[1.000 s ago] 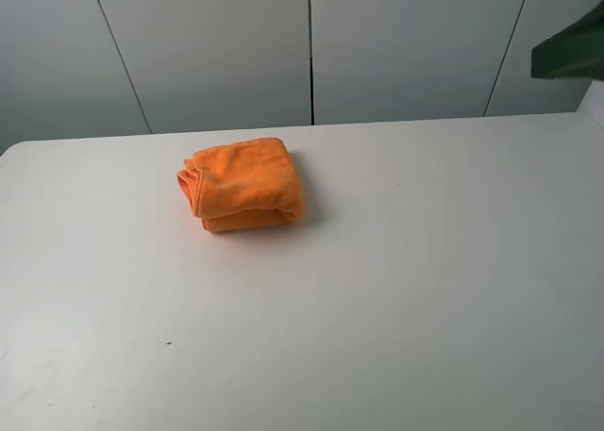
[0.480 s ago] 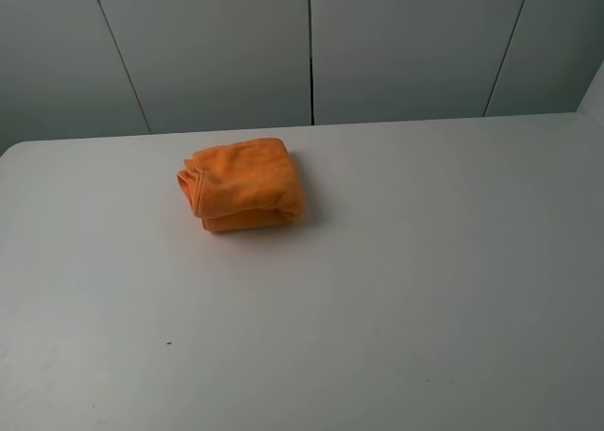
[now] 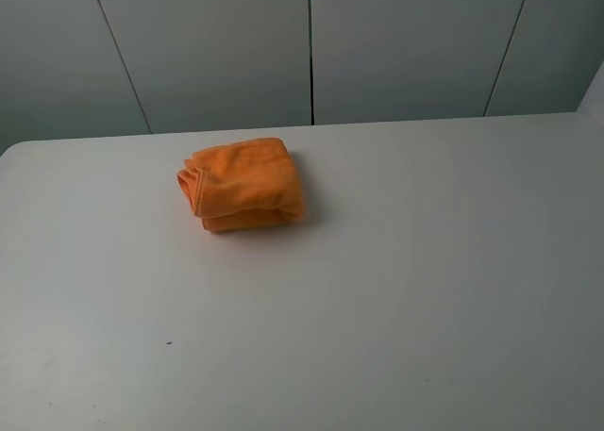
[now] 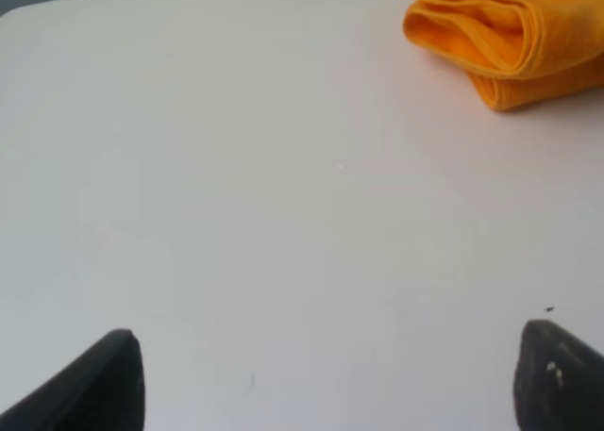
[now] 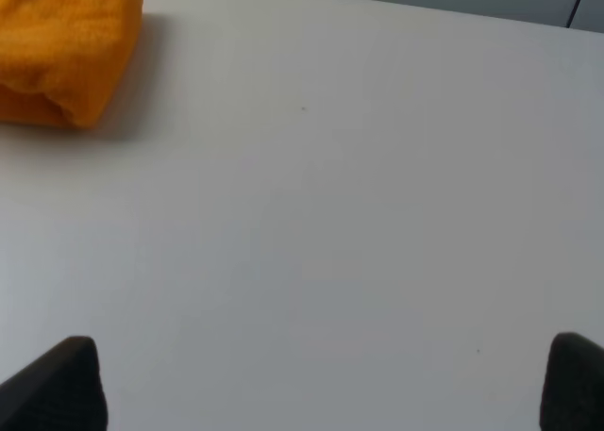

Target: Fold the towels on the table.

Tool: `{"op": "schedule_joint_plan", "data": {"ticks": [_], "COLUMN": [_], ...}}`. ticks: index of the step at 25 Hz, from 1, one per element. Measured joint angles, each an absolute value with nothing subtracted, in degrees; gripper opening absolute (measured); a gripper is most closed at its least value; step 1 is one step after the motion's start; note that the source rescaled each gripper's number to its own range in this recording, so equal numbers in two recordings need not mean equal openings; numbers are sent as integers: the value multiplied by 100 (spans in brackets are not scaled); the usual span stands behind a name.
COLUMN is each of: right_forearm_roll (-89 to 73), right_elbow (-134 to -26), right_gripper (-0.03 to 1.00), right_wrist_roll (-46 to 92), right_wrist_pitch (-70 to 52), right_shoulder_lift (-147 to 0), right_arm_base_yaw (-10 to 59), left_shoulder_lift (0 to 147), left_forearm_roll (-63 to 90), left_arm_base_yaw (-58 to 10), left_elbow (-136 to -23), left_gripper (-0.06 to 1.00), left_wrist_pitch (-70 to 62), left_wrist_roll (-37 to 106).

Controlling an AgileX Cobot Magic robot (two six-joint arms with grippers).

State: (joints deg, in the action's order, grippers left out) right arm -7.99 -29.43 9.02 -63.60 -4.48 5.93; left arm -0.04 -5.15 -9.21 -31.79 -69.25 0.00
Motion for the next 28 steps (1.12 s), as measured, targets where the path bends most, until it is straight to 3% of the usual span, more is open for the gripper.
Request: {"op": "schedule_joint_plan", "data": {"ticks": [23, 28], "right_forearm_roll": [-799, -642], "right_elbow": [-2943, -2943], "right_gripper": [100, 100], "right_wrist_roll": [878, 903], "right_wrist_pitch": [-6327, -6327], "right_shoulder_lift": [-424, -26], "right_arm_base_yaw": [593, 448], "left_shoulder_lift": [0, 0], "left_forearm_roll": [-529, -529], "left_arm_base_yaw": [-910, -504], "left_elbow": [-2933, -2933], "left_gripper": [100, 100], "left_wrist_pitch": [-6241, -6241], "left_wrist_roll": [0, 0]}}
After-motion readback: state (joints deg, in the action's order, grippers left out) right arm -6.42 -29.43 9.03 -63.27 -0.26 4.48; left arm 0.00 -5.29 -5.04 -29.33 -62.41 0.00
